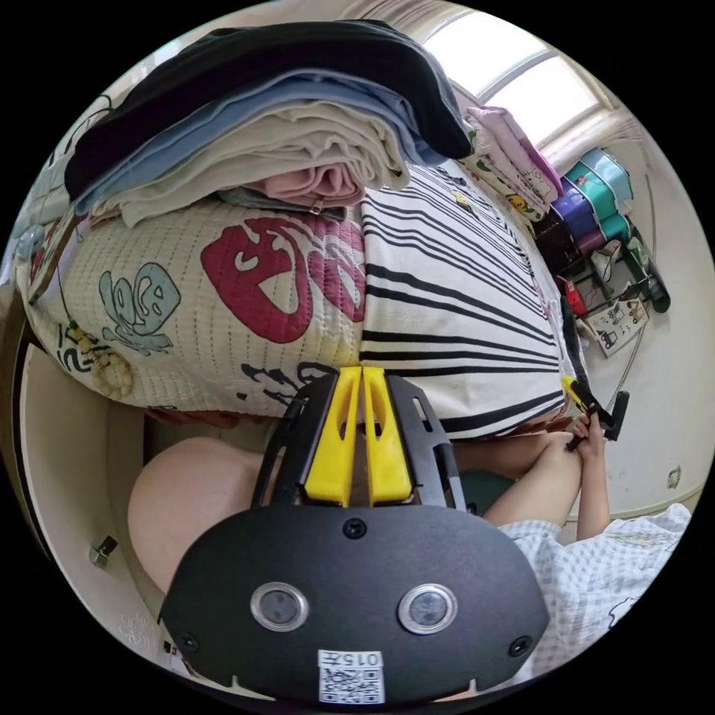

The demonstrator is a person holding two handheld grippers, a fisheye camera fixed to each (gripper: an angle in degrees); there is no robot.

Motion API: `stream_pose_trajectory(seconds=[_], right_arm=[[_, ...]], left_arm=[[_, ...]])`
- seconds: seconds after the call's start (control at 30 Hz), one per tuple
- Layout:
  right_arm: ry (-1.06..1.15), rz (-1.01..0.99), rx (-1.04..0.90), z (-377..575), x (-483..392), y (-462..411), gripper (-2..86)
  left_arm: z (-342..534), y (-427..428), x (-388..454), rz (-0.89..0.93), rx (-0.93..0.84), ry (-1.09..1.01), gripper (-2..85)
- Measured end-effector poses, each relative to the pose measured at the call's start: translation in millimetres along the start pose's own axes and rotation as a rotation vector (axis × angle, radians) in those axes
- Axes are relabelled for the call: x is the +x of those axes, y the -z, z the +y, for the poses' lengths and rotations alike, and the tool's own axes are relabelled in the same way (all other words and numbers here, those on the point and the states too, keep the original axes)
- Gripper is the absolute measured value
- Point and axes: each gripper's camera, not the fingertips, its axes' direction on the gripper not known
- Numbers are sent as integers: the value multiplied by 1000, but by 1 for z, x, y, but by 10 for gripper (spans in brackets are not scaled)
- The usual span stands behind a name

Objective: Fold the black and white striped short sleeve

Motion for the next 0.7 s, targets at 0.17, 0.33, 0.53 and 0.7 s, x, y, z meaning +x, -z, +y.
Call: stream_pose_trajectory(seconds=[0.17, 0.33, 0.53, 0.7], right_arm=[[-9, 43, 55, -13, -16, -2, 104], [-44, 60, 22, -40, -23, -11, 98], [-31, 8, -6, -72, -31, -8, 13], [-19, 43, 22, -97, -44, 13, -3]], left_arm=[[0, -6, -2, 27, 0, 14, -2], [3, -13, 4, 11, 7, -10, -2], [1, -23, 11, -5, 2, -30, -2], [6, -21, 14, 10, 20, -24, -2]])
